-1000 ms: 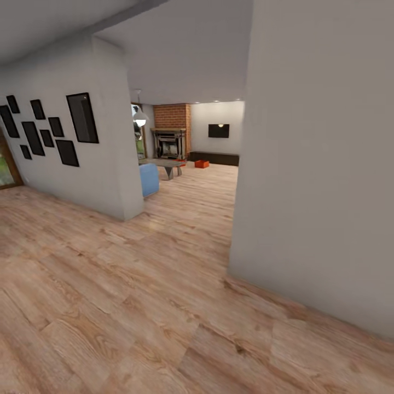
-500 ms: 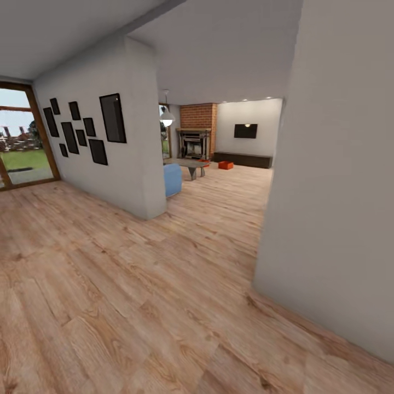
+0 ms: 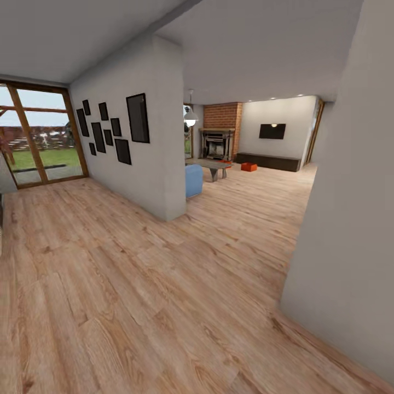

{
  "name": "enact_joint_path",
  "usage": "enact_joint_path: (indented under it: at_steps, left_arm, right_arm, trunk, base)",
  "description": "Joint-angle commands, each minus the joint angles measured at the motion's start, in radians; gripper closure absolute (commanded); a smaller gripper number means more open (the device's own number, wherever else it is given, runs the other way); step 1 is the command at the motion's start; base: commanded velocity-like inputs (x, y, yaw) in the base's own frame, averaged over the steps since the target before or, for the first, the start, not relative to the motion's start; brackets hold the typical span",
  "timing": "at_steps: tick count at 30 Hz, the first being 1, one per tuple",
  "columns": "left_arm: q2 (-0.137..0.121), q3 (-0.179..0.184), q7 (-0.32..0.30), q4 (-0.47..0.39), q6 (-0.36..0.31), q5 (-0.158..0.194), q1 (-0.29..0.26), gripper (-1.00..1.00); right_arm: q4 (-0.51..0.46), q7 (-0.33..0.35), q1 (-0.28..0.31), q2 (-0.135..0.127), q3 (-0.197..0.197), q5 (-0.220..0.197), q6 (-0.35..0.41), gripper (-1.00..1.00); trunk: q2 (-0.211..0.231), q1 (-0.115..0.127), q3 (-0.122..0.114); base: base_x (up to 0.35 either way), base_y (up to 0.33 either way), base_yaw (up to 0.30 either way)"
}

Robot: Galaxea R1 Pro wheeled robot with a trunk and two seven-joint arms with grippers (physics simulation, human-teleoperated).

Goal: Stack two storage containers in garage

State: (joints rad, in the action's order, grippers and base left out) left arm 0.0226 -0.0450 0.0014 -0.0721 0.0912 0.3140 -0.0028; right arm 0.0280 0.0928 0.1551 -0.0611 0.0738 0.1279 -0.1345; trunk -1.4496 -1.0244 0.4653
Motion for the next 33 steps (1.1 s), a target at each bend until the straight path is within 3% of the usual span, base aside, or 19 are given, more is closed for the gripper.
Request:
enact_joint_path:
  at_steps: [1, 33]
  left_arm:
    - [0.000, -0.004, 0.000, 0.000, 0.002, 0.002, 0.000, -1.00]
    - [0.000, -0.004, 0.000, 0.000, 0.001, 0.002, 0.000, -1.00]
  right_arm:
    - [0.003, 0.001, 0.001, 0.000, 0.006, 0.001, -0.006, -1.00]
    - [0.003, 0.001, 0.001, 0.000, 0.000, -0.005, 0.001, -1.00]
  trunk:
    - [0.000, -0.001, 0.001]
    - [0.000, -0.001, 0.001]
  base:
    - [0.324, 0.000, 0.059]
    - [0.324, 0.000, 0.003]
